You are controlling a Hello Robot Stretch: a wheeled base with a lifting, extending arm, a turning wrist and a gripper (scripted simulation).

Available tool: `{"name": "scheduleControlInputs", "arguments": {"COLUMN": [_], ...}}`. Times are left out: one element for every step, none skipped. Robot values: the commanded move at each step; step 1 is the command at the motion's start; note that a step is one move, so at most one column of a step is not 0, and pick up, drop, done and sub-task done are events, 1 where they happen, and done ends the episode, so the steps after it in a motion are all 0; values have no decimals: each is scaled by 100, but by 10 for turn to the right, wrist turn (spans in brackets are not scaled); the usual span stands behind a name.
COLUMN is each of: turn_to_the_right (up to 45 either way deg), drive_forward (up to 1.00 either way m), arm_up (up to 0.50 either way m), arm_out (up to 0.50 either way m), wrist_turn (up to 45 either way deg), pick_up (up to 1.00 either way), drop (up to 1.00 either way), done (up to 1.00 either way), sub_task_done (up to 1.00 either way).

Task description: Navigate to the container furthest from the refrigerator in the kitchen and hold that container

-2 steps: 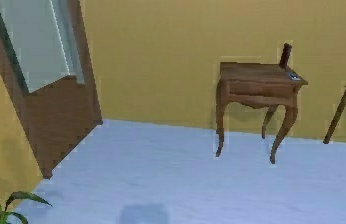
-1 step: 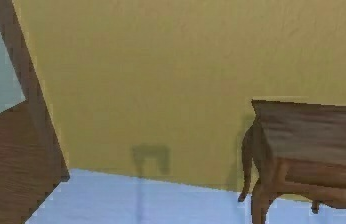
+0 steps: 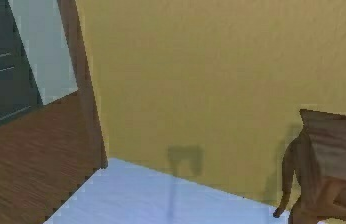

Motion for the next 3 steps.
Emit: {"name": "scheduleControlInputs", "arguments": {"turn_to_the_right": [0,-210,0], "drive_forward": [5,0,100], "arm_up": [0,0,0], "arm_out": [0,0,0], "wrist_turn": [0,0,0], "pick_up": [0,0,0], "drop": [0,0,0], "done": [0,0,0], "sub_task_done": [0,0,0]}}
